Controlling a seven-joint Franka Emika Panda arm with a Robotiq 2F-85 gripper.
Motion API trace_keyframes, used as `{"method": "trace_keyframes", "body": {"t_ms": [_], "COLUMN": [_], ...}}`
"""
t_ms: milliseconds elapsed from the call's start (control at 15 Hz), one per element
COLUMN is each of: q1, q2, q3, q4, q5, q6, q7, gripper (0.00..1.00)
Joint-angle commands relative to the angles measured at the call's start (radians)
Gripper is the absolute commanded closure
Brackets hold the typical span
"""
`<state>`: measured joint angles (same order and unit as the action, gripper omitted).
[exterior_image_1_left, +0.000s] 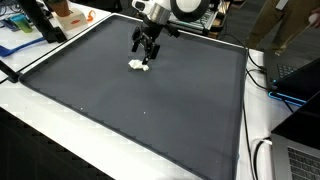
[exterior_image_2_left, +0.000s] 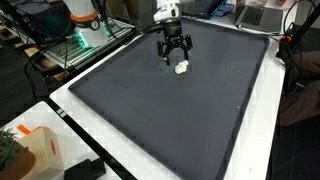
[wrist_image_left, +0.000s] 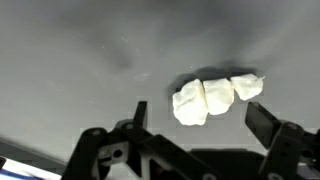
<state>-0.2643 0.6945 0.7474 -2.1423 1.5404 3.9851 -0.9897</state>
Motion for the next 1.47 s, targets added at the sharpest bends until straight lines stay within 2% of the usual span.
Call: {"method": "trace_keyframes", "body": {"t_ms": [0,400,600,800,867,933,1067,1133,1400], "q1": [0.023,-0.012,-0.071,-0.121,-0.031,-0.042,-0.018,0.024,0.039], "q2": [0.026,-0.009,-0.033,-0.043,-0.12,-0.122,-0.136,-0.149,-0.167], "q3": [-0.015,0.014,0.084,0.152,0.044,0.052,0.007,-0.036,-0.066], "q4": [0.01,0.001,0.028,0.093,0.122,0.154,0.228,0.183,0.237], "q5": [-0.002,0.035,0.196,0.361,0.466,0.515,0.578,0.57,0.607], "q6": [0.03,-0.008,-0.035,0.042,-0.017,-0.006,0.009,-0.027,-0.021], "q7": [0.025,-0.029,-0.205,-0.387,-0.456,-0.522,-0.614,-0.571,-0.628], "gripper": [0.0,0.0,0.0,0.0,0.0,0.0,0.0,0.0,0.0]}}
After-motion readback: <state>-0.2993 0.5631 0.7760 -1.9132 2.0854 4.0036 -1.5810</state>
